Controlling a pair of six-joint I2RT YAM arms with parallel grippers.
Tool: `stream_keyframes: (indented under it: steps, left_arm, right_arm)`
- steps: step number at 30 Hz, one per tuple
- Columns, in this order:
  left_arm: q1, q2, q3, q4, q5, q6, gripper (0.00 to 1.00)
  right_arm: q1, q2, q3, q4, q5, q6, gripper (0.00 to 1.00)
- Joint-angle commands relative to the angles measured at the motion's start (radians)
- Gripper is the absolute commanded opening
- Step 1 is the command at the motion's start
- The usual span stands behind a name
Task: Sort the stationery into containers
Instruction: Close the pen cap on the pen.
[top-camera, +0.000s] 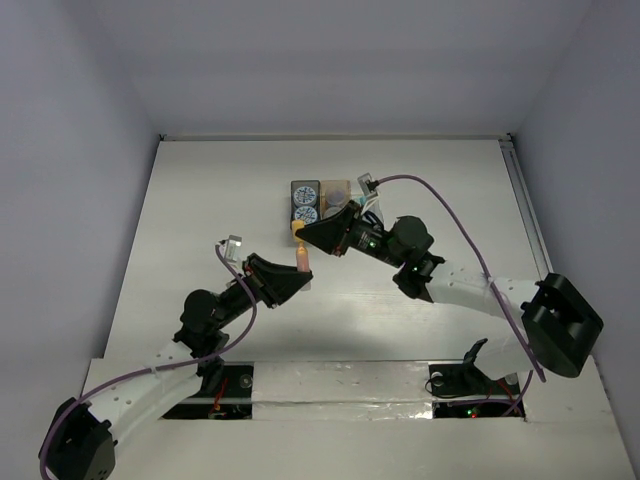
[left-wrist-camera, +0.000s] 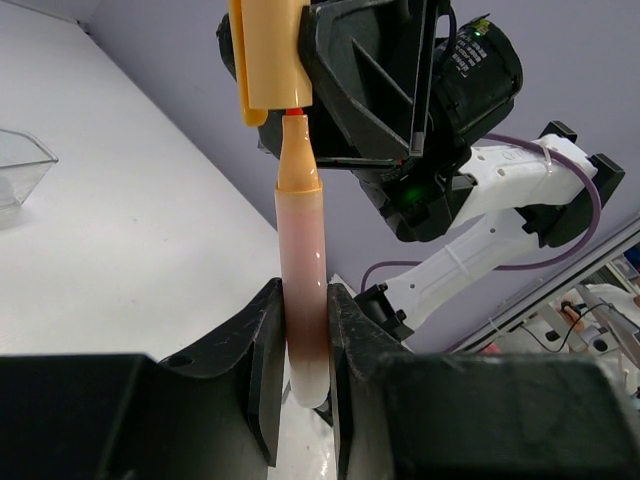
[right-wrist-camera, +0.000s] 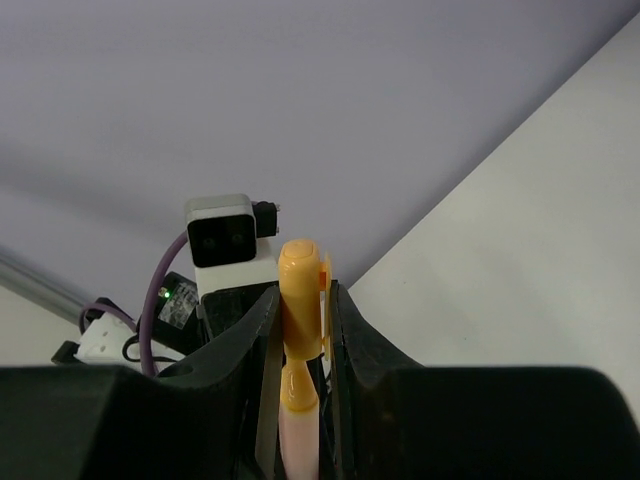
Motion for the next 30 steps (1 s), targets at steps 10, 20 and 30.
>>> stream_keyframes:
  steps: [10, 20, 30]
  left_arm:
    - [-0.003, -0.045, 0.048, 0.024, -0.003, 0.021, 0.0]
    - [-0.003, -0.036, 0.072, 0.09, 0.006, 0.009, 0.0]
    - [-0.003, -0.017, 0.123, 0.212, 0.061, -0.044, 0.0]
  right_arm:
    - [-0.001, 0.009, -0.029, 0.149, -0.07, 0.031, 0.0]
    - [-0.001, 0.035, -0.058, 0.279, -0.216, 0.085, 0.0]
    - [-0.001, 0.147, -0.064, 0.526, -0.361, 0.219, 0.0]
